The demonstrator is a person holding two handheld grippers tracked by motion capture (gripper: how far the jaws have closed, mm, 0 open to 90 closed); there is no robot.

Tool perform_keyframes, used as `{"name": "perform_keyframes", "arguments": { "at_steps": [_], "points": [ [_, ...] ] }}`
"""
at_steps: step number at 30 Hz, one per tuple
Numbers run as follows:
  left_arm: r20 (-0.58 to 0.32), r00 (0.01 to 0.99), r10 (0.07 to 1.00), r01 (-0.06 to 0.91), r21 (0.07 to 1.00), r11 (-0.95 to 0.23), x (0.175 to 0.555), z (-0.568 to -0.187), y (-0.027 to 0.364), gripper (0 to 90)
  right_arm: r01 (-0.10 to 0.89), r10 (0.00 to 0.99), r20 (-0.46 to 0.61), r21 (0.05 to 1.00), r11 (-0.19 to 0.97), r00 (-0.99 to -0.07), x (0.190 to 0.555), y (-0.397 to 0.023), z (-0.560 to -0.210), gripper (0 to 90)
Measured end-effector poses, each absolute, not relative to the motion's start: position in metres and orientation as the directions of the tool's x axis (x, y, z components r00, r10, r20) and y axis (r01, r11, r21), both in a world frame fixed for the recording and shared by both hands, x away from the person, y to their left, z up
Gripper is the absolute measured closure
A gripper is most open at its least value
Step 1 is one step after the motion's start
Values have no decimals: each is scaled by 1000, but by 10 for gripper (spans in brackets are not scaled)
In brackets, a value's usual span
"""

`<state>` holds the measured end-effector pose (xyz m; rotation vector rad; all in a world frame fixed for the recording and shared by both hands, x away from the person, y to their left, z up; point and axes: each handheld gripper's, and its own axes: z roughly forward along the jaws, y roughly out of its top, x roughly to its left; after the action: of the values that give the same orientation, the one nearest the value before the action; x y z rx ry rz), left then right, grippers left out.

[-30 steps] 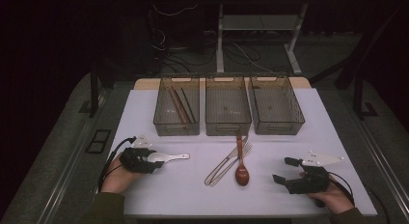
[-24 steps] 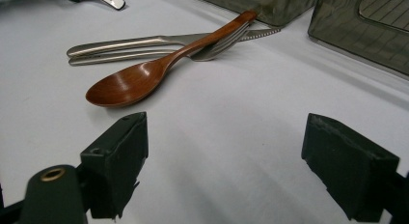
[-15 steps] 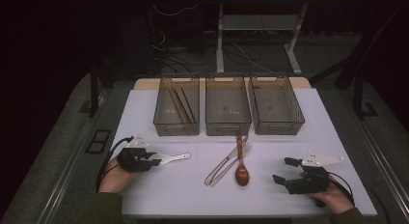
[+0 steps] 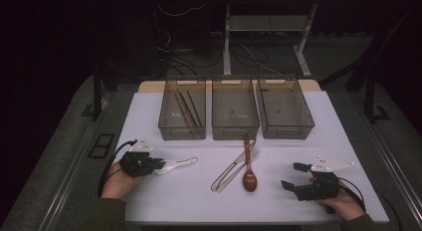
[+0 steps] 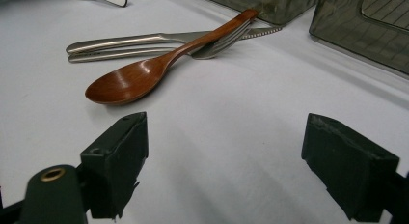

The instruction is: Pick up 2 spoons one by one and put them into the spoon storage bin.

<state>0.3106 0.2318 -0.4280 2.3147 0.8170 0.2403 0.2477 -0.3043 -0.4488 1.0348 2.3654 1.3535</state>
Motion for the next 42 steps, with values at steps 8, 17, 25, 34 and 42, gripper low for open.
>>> {"name": "perform_keyframes", "arguments": {
  "at_steps": [8, 17, 25, 34, 42],
  "points": [
    [-25, 793, 609, 473, 655, -590, 310, -425, 226, 825, 464, 672, 143, 823, 327, -727, 248, -304, -449, 162],
    [-17, 799, 601, 432, 711, -554, 308, -415, 215, 824, 466, 670, 142, 820, 332, -728, 248, -303, -449, 162],
    [-3, 813, 582, 406, 720, -563, 309, -408, 200, 824, 462, 670, 139, 822, 333, -729, 249, -302, -450, 162],
    [-10, 821, 571, 385, 747, -542, 313, -399, 191, 824, 454, 653, 140, 823, 340, -744, 248, -294, -449, 132],
    [-14, 830, 558, 365, 769, -524, 315, -391, 182, 824, 453, 653, 141, 824, 339, -744, 249, -292, -449, 131]
  ]
}}
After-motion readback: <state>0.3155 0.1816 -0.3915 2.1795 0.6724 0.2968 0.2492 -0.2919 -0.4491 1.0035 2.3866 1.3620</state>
